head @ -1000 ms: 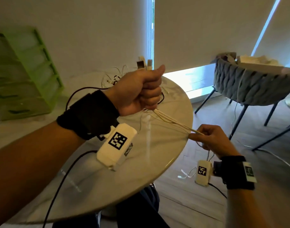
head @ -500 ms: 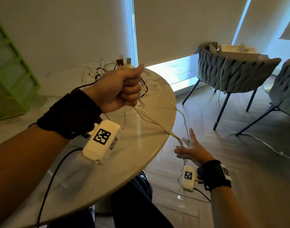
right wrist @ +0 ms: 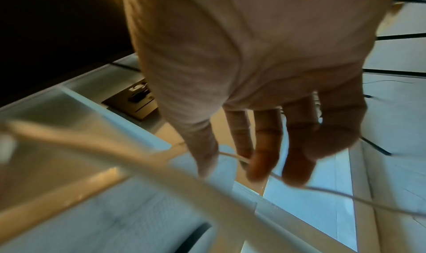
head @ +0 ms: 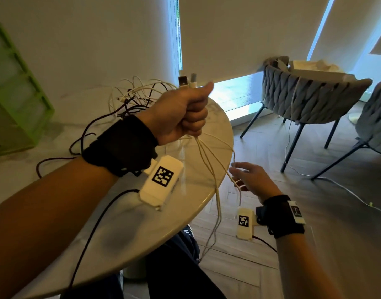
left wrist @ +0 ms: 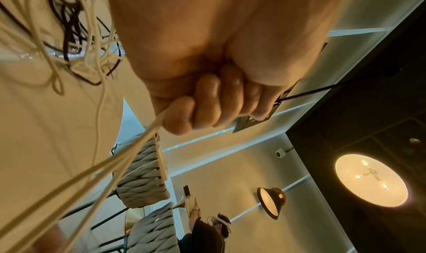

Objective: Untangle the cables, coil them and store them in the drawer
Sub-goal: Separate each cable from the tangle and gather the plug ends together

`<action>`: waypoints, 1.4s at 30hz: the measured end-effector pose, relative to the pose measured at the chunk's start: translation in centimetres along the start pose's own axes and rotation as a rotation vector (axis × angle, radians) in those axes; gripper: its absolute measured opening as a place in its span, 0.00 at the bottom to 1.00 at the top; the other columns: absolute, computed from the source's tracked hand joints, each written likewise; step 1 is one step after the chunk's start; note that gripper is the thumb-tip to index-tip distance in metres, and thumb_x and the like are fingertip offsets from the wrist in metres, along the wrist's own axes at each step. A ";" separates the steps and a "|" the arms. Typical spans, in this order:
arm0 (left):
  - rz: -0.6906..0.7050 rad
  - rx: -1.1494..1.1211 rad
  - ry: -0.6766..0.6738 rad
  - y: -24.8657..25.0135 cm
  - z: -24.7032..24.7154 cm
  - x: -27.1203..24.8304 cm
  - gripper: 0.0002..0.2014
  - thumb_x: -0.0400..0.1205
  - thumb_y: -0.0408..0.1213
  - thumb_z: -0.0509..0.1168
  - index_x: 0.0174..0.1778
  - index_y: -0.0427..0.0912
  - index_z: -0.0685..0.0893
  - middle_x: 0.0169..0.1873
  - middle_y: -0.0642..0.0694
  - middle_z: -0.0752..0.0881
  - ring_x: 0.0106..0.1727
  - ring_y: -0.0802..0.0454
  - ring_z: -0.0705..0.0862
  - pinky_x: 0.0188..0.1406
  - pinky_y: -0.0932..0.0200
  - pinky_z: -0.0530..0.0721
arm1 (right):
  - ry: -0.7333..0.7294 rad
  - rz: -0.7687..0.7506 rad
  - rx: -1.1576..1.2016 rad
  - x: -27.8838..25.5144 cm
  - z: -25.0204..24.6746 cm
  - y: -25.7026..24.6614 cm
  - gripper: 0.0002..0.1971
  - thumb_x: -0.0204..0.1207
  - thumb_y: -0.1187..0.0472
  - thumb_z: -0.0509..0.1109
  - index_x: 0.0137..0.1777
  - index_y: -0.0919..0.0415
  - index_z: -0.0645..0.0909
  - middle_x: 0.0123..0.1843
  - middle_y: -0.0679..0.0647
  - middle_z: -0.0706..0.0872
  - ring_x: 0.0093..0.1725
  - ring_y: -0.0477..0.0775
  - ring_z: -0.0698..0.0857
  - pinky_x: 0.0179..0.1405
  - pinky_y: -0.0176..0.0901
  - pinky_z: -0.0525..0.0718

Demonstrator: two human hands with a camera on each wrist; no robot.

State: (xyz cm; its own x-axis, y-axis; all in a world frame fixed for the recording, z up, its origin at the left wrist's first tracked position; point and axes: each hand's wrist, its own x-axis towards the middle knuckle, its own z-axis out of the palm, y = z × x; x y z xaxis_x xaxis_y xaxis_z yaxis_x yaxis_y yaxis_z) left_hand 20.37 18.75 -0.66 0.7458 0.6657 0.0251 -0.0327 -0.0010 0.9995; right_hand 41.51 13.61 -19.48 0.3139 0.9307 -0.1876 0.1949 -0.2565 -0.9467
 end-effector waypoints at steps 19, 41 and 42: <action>0.055 -0.113 -0.007 0.2 0.4 1.7 0.32 0.88 0.54 0.48 0.15 0.48 0.61 0.13 0.53 0.59 0.17 0.55 0.56 0.20 0.61 0.59 | -0.143 -0.395 0.293 -4.3 0.6 -8.0 0.17 0.74 0.45 0.66 0.58 0.52 0.83 0.48 0.55 0.88 0.48 0.53 0.87 0.47 0.43 0.86; 0.057 -0.052 -0.061 -0.9 -0.8 0.9 0.29 0.86 0.55 0.52 0.19 0.47 0.60 0.15 0.52 0.60 0.20 0.52 0.55 0.24 0.57 0.58 | -0.348 0.339 -0.855 2.9 -4.0 4.6 0.15 0.70 0.59 0.79 0.55 0.48 0.81 0.58 0.52 0.84 0.57 0.53 0.82 0.60 0.53 0.81; 0.062 -0.055 -0.053 -0.9 -0.9 0.8 0.29 0.86 0.54 0.52 0.19 0.47 0.60 0.15 0.52 0.60 0.21 0.51 0.56 0.25 0.56 0.59 | -0.405 0.305 -0.797 2.6 -4.2 2.9 0.20 0.69 0.63 0.78 0.57 0.45 0.80 0.59 0.51 0.83 0.58 0.53 0.82 0.64 0.56 0.80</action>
State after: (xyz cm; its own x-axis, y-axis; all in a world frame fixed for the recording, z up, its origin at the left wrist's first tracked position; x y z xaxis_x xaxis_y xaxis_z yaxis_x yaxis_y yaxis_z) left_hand 20.38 19.98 -1.53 0.7752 0.6253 0.0895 -0.1156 0.0011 0.9933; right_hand 46.77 14.18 -21.66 0.1389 0.7755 -0.6159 0.7821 -0.4674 -0.4122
